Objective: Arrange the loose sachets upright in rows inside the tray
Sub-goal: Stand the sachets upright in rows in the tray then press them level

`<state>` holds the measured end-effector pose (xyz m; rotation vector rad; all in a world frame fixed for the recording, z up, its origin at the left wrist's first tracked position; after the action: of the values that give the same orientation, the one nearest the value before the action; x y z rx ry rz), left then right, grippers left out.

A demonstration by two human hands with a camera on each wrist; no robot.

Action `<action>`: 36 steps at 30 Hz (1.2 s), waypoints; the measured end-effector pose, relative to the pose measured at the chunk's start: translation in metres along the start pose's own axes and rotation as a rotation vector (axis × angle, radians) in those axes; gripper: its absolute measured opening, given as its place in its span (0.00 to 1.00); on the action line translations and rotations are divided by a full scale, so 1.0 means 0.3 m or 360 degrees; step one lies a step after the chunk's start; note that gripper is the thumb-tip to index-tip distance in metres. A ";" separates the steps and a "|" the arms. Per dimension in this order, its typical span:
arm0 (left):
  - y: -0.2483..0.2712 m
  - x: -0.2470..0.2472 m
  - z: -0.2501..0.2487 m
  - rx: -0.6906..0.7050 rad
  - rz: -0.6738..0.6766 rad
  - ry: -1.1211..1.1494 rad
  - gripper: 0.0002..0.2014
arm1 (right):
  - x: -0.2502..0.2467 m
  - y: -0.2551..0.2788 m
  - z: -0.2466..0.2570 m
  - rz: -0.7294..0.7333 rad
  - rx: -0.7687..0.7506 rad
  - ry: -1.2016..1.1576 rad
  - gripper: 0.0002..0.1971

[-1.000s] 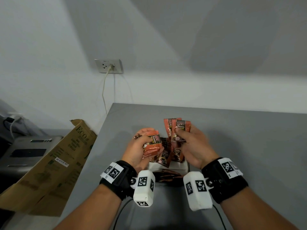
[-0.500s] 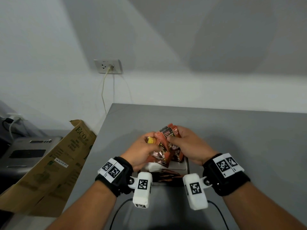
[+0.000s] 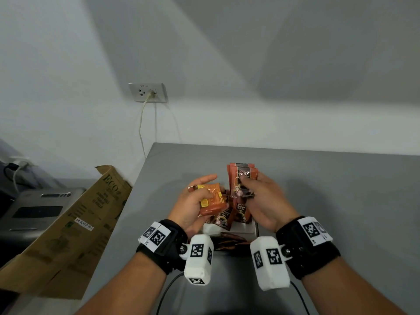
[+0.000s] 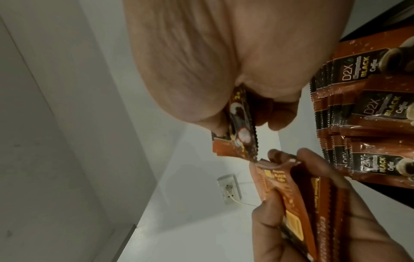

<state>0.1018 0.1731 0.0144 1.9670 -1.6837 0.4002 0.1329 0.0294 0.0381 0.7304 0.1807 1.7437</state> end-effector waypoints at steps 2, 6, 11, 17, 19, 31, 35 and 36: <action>0.005 0.008 -0.012 0.0067 0.0009 -0.0083 0.20 | 0.023 0.013 -0.021 0.0086 0.0076 0.0104 0.11; 0.012 0.048 -0.022 0.0156 0.0083 -0.0055 0.19 | 0.065 0.022 -0.078 0.0206 0.0195 0.0166 0.11; 0.026 0.037 0.010 -0.0031 0.0068 0.0038 0.11 | 0.061 0.020 -0.066 0.0206 0.0114 0.0149 0.10; 0.065 0.015 0.120 -0.0617 0.0085 0.0160 0.30 | 0.056 0.033 0.016 0.0274 -0.0186 0.0653 0.11; 0.073 0.020 0.133 -0.0704 0.0091 0.0247 0.33 | 0.052 0.040 0.033 0.0311 -0.0215 0.0685 0.13; 0.001 -0.026 0.009 0.0017 -0.0156 -0.0121 0.19 | -0.001 0.019 0.012 0.0307 -0.0040 -0.0151 0.17; 0.004 0.025 -0.019 0.0200 -0.0043 -0.0257 0.16 | 0.019 0.014 -0.040 0.0052 -0.0013 0.0333 0.12; 0.008 0.033 -0.014 0.0162 -0.0017 -0.0203 0.13 | 0.015 0.011 -0.044 0.0005 -0.0006 0.0356 0.12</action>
<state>0.1017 0.1670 0.0236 2.1146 -1.7614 0.3701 0.1223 0.0358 0.0308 0.5317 0.3284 1.8267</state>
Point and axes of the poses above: each hand's wrist, its own y-axis away from the middle knuckle, its own x-axis out of the palm, z = x × y, the point moved 10 cm from there along -y, towards the middle knuckle, and after that the axes turned 10 degrees about x, right-handed, at the moved point
